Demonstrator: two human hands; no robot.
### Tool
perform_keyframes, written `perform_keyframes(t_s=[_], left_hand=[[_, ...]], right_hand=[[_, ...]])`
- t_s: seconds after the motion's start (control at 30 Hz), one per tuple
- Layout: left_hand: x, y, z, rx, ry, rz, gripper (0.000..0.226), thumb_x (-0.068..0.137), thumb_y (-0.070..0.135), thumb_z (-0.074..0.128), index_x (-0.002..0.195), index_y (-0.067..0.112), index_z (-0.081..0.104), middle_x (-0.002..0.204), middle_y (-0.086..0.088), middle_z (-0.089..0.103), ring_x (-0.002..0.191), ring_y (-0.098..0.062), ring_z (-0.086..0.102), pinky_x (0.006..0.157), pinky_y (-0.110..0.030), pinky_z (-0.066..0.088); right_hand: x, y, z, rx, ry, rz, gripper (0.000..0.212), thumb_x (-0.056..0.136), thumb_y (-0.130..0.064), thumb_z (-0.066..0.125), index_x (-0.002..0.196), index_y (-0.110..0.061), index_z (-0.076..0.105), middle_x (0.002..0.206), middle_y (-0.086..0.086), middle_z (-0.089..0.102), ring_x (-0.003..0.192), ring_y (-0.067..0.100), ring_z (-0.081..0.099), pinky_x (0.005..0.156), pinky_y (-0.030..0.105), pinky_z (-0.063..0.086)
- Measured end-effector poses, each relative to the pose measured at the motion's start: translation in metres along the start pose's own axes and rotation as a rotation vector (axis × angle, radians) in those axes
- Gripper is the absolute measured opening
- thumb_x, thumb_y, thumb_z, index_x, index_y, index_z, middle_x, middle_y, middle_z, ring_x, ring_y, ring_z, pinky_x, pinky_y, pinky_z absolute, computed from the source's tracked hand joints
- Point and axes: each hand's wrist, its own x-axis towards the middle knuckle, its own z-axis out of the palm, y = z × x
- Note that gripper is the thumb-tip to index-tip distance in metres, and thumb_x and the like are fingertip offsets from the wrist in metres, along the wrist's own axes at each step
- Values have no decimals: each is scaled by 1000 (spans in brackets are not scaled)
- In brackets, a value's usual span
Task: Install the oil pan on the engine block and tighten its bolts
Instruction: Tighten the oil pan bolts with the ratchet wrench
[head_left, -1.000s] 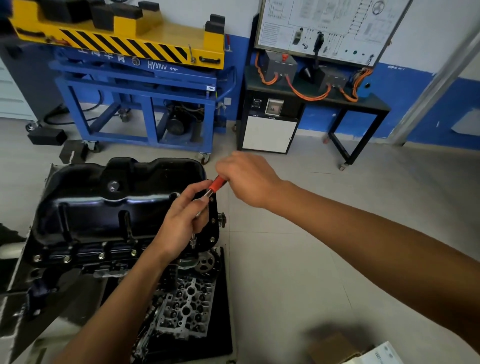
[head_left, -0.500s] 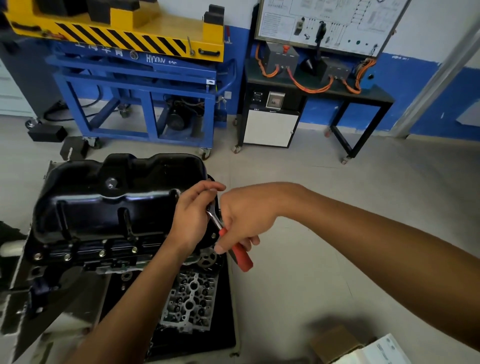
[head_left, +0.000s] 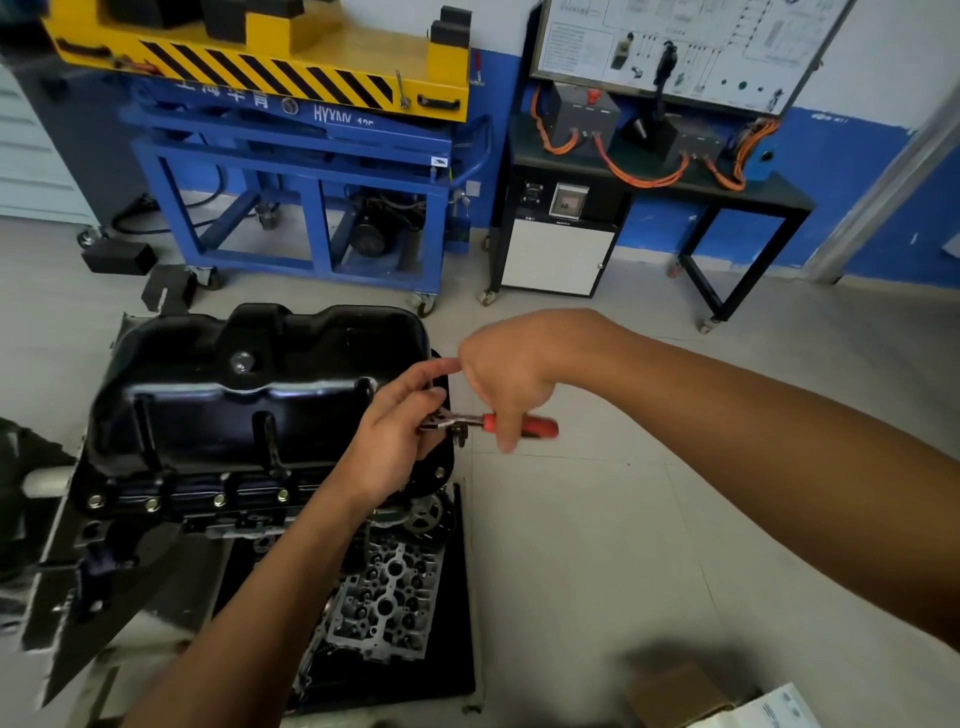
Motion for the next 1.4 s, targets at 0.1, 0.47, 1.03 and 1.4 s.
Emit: perform_keyframes(t_s=[0.1, 0.47, 1.03, 1.4], left_hand=[[1, 0, -1, 5, -38, -10, 43, 89, 25, 44, 129, 22, 60, 53, 9, 44, 45, -8, 31, 46, -22, 24], [1, -5, 3, 45, 81, 92, 31, 96, 30, 48, 121, 21, 63, 55, 11, 46, 47, -3, 38, 45, -17, 32], [-3, 5, 9, 100, 187, 44, 31, 99, 16, 39, 99, 8, 69, 95, -24, 65, 91, -32, 57, 87, -48, 48], [0, 3, 4, 66, -23, 39, 43, 103, 17, 34, 109, 37, 72, 66, -6, 46, 55, -6, 46, 49, -16, 42]], right_hand=[[1, 2, -3, -154, 351, -18, 38, 79, -28, 81, 58, -24, 50, 57, -6, 53, 56, 13, 52, 51, 29, 41], [-3, -1, 47, -124, 729, -62, 17, 96, -27, 56, 81, -19, 58, 73, 0, 56, 73, 24, 57, 56, 34, 42], [-23, -25, 42, 699, 171, -192, 34, 83, -34, 79, 59, -18, 62, 41, -6, 56, 39, 5, 50, 46, 10, 38], [-9, 11, 24, 557, 10, -110, 30, 79, -18, 84, 65, -15, 57, 58, 1, 69, 57, 16, 72, 49, 20, 51]])
